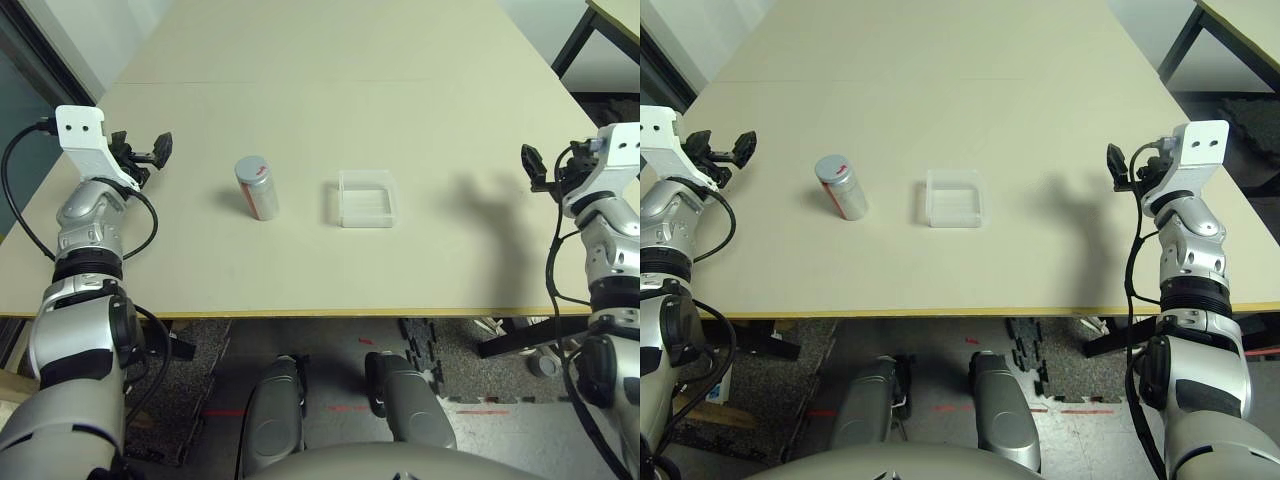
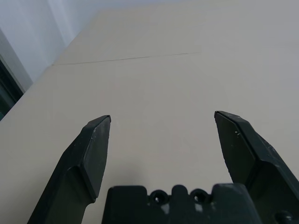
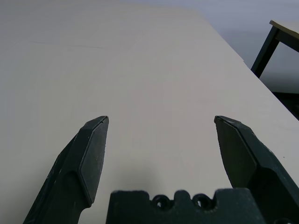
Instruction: Pour the medicine from the bottle into the box.
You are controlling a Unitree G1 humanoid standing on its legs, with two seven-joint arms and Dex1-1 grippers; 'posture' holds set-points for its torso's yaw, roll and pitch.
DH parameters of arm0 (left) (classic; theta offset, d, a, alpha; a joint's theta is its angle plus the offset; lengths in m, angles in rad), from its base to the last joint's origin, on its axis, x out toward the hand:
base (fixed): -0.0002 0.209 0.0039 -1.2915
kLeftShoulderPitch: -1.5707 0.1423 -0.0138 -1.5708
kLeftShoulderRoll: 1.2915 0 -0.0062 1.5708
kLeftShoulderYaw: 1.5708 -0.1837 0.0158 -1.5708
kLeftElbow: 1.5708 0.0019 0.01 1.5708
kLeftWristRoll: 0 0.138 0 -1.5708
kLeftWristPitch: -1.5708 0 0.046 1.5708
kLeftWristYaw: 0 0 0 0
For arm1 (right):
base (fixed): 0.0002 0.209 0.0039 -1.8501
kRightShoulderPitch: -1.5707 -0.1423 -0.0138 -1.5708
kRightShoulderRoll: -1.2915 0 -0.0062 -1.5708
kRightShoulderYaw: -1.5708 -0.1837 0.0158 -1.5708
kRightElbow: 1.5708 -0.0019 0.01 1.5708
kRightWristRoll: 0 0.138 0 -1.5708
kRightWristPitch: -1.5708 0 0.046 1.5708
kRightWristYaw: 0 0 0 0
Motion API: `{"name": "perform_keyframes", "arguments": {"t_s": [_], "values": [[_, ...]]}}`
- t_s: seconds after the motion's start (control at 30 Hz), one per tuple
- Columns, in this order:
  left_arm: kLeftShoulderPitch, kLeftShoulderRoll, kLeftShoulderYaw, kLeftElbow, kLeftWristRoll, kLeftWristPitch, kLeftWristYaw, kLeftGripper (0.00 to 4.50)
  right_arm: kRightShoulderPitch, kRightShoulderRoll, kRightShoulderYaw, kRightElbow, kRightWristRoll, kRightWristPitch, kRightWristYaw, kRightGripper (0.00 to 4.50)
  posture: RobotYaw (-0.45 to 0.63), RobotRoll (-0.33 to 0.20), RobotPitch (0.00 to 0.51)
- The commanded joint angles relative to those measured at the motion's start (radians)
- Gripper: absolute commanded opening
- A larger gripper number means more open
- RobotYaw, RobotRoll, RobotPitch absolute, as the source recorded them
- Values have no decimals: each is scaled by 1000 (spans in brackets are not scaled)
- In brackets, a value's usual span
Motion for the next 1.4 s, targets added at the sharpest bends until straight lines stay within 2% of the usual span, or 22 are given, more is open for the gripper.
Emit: {"name": "perform_keyframes", "arguments": {"t_s": [0.03,0.3,0.53,0.83,1.03,1.13,1.23,1.4], "values": [[-9,10,-2,24,13,3,-2,4454,-1,1,-8,4,9,2,-9,4500,-120,0,162],[8,20,4,1,4,6,-16,4454,-2,14,3,-1,16,2,26,4500,-81,0,160],[45,13,8,-79,-20,48,-64,4454,-20,23,15,-24,55,23,136,4500,-74,0,165],[92,10,8,-181,-42,114,-148,4454,3,39,102,-275,203,212,482,4500,-70,0,149],[100,7,2,-209,-48,132,-172,4454,25,20,193,-437,265,321,703,4500,-67,0,137],[112,2,1,-233,-54,139,-192,4454,45,4,250,-500,257,312,803,4500,-60,0,128],[131,-4,4,-271,-64,154,-208,4454,63,-11,289,-536,247,301,866,4500,-52,0,122],[220,-35,22,-442,-122,187,-251,4454,61,-4,316,-559,260,331,902,4500,-34,0,118]]}}
